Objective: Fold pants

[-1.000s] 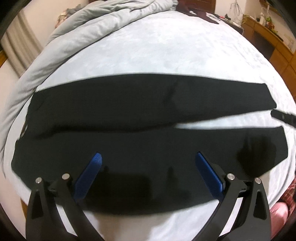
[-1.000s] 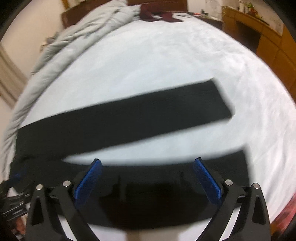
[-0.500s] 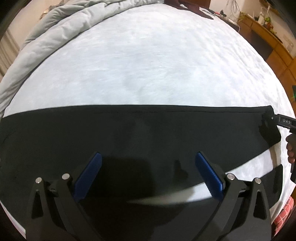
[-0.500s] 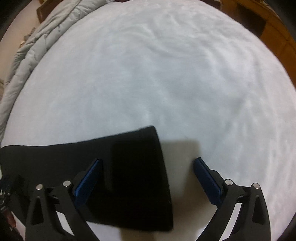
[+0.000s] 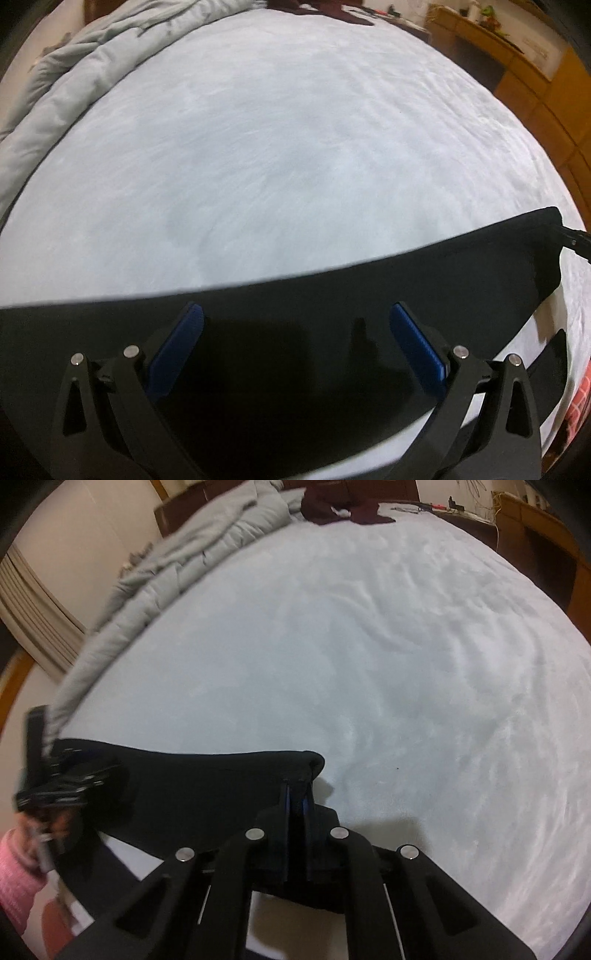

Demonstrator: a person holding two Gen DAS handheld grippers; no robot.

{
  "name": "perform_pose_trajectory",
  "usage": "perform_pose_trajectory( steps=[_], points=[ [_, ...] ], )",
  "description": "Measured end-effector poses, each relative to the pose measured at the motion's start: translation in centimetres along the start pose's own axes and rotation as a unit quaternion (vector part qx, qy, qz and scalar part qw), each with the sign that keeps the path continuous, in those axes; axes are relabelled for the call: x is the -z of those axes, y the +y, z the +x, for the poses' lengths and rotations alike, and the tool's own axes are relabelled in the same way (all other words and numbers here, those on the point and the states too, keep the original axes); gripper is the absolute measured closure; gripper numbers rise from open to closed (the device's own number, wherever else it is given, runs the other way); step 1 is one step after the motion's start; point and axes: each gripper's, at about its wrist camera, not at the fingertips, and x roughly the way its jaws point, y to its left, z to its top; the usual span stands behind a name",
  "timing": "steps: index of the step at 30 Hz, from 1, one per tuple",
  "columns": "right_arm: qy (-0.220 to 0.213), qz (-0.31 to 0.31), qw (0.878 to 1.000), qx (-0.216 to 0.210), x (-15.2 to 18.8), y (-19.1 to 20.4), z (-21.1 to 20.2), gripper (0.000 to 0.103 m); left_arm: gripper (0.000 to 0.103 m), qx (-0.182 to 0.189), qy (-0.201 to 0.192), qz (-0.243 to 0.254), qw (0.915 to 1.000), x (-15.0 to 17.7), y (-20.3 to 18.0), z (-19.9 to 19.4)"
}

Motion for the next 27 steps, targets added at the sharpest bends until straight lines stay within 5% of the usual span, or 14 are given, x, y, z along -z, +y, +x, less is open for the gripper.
perform_pose_trajectory(
  steps=[8, 16, 23, 24, 27],
  points=[
    [-0.041, -0.024, 0.998, -0.042, 0.5, 0.3, -2.2, 0.098, 0.003, 0.123, 0.01, 0.085, 0.9888, -2.4, -1.4, 2.3],
    [-0.066, -0.034, 0.995, -0.07, 1.2, 0.3, -3.5, 0.098, 0.003, 0.164, 0.049, 0.147, 0.9742, -3.4, -2.8, 4.5],
    [-0.076, -0.042, 0.994, -0.073, 1.7, 0.7, -4.4, 0.098, 0.004, 0.195, 0.093, 0.15, 0.9647, -3.8, -3.3, 5.6],
    [-0.077, -0.041, 0.993, -0.074, 1.7, 0.7, -4.5, 0.098, 0.01, 0.198, 0.099, 0.15, 0.9635, -3.7, -3.4, 5.6],
    [-0.076, -0.043, 0.994, -0.072, 1.9, 0.8, -4.5, 0.098, 0.055, 0.215, 0.113, 0.156, 0.9574, -2.9, -3.4, 5.3]
  ],
)
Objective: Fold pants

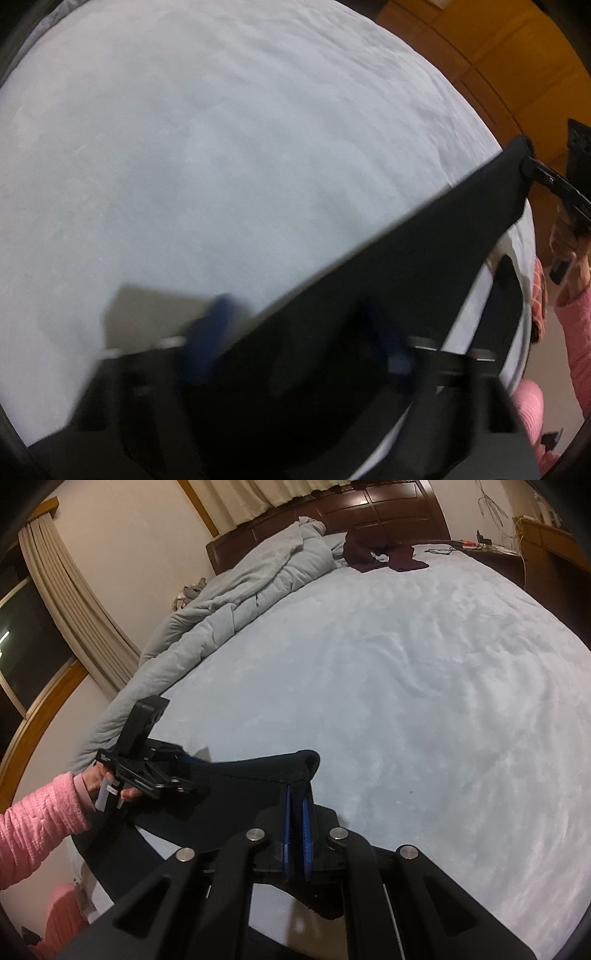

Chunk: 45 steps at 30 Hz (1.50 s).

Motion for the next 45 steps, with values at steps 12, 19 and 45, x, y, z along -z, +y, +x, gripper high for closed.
perform_pose_trajectory(
  steps=[12, 19, 45],
  points=[
    [-0.026, -0.013, 0.999, 0.016, 1.7, 0.7, -2.8, 0.098, 0.096, -0.07, -0.123, 0.014, 0.9899, 5.8, -7.4, -7.4],
    [-0.007, -0.052, 0.998, 0.043, 6.5, 3.0, -5.2, 0.098, 0.097, -0.097, -0.123, 0.055, 0.9861, 12.8, -14.6, -8.2],
    [0.117, 0.22, 0.968, -0.026, 16.5, 1.2, -6.1, 0.029, 0.093, -0.173, -0.102, 0.028, 0.9793, 20.9, -19.2, -0.6]
  ],
)
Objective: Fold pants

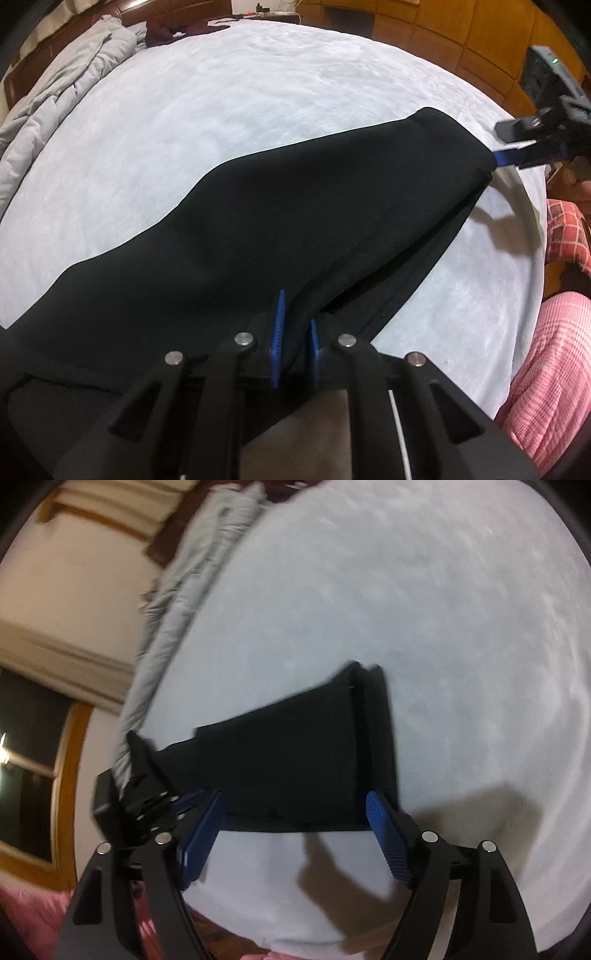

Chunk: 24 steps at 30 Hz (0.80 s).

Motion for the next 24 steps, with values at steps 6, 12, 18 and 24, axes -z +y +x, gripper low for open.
perform_pose_trajectory(
  steps=[6, 12, 18, 24],
  points=[
    [0.009, -0.052, 0.998, 0.047, -0.1, 2.1, 1.1, 0.084, 0.09, 0.013, 0.001, -0.022, 0.9997, 0.0, 0.4, -0.7],
    [0.034, -0.074, 0.985, 0.152, 0.5, 2.2, 2.9, 0.081, 0.088, 0.013, 0.005, 0.015, 0.9998, 0.8, -1.3, -0.7],
    [-0.032, -0.07, 0.963, 0.258, 0.5, 4.7, 0.6, 0.06, 0.087, 0.008, -0.006, 0.004, 0.9999, 1.2, -1.4, 0.0],
    [-0.048, -0.142, 0.972, 0.179, 2.3, 11.9, 1.3, 0.058, 0.084, 0.018, -0.014, -0.015, 0.9996, 1.1, -1.1, 0.2]
  ],
)
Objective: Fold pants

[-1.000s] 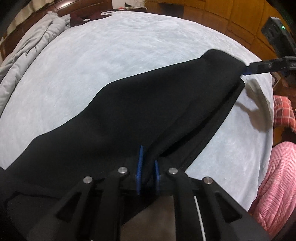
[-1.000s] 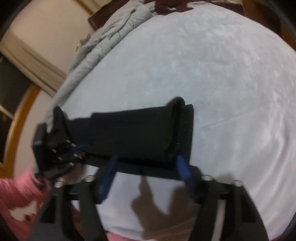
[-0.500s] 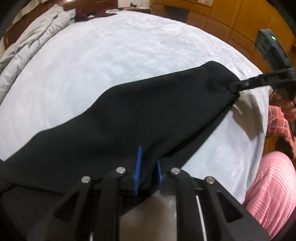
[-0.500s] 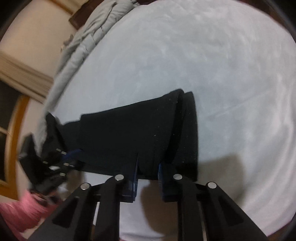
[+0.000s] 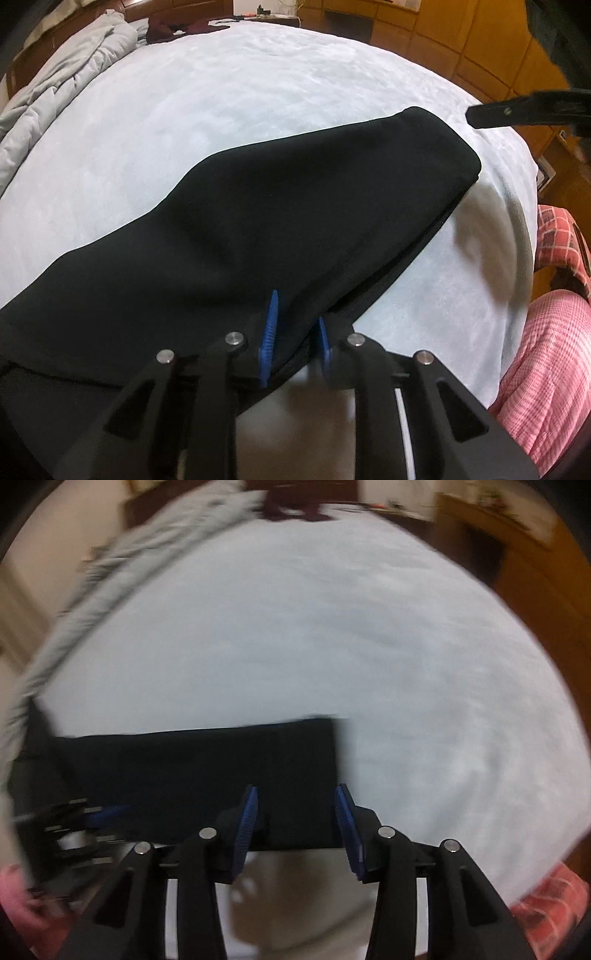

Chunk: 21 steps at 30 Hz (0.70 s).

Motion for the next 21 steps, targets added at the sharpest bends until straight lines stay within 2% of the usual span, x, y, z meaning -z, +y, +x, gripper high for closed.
perform_pose_trajectory(
  steps=[2, 3, 7, 9, 11, 13, 14, 15, 16, 18, 19, 20, 21],
  points=[
    [0.031, 0.002, 0.998, -0.062, 0.1, 2.0, 1.9, 0.06, 0.083, 0.003, -0.002, -0.006, 1.0, 0.1, 0.1, -0.1],
    [0.049, 0.012, 0.996, -0.078, 0.2, 2.5, 3.3, 0.06, 0.083, 0.007, -0.002, -0.01, 0.9999, 0.1, 0.2, -0.1],
    [0.123, 0.057, 0.989, -0.062, 1.0, 2.9, 9.3, 0.06, 0.08, 0.027, 0.0, -0.042, 0.9988, 0.0, 1.2, -0.5],
    [0.115, 0.05, 0.991, -0.048, 1.6, 3.2, 9.7, 0.06, 0.078, 0.032, 0.009, -0.045, 0.9984, 0.0, 1.4, -1.0],
    [0.106, 0.04, 0.993, -0.027, 1.9, 4.0, 9.6, 0.06, 0.064, 0.024, 0.021, -0.045, 0.9985, 0.3, 1.7, -2.0],
    [0.104, 0.026, 0.994, -0.01, 2.4, 4.7, 9.7, 0.059, 0.032, 0.012, 0.015, -0.073, 0.9971, 0.7, 2.7, -3.7],
    [0.103, 0.029, 0.994, -0.006, 2.4, 4.8, 9.7, 0.059, 0.024, 0.01, 0.002, -0.105, 0.9944, 0.9, 3.8, -5.1],
    [0.103, 0.033, 0.994, -0.005, 2.3, 4.8, 9.8, 0.059, 0.017, 0.005, -0.003, -0.134, 0.991, 1.1, 4.9, -6.1],
    [0.102, 0.036, 0.994, -0.005, 2.2, 4.9, 9.7, 0.059, 0.016, -0.008, 0.001, -0.165, 0.9863, 1.2, 6.1, -6.8],
    [0.098, 0.044, 0.994, -0.007, 2.4, 4.9, 9.7, 0.059, 0.016, -0.034, 0.033, -0.242, 0.9691, 1.6, 9.6, -7.5],
    [0.095, 0.046, 0.994, -0.008, 2.5, 4.9, 9.7, 0.059, 0.016, -0.044, 0.052, -0.278, 0.9581, 1.8, 11.2, -7.5],
    [0.092, 0.047, 0.995, -0.008, 2.6, 4.9, 9.6, 0.059, 0.016, -0.049, 0.07, -0.327, 0.9412, 2.1, 13.4, -7.3],
    [0.09, 0.049, 0.995, -0.009, 2.6, 4.9, 9.6, 0.059, 0.016, -0.05, 0.077, -0.359, 0.9289, 2.3, 14.8, -7.2]
  ],
)
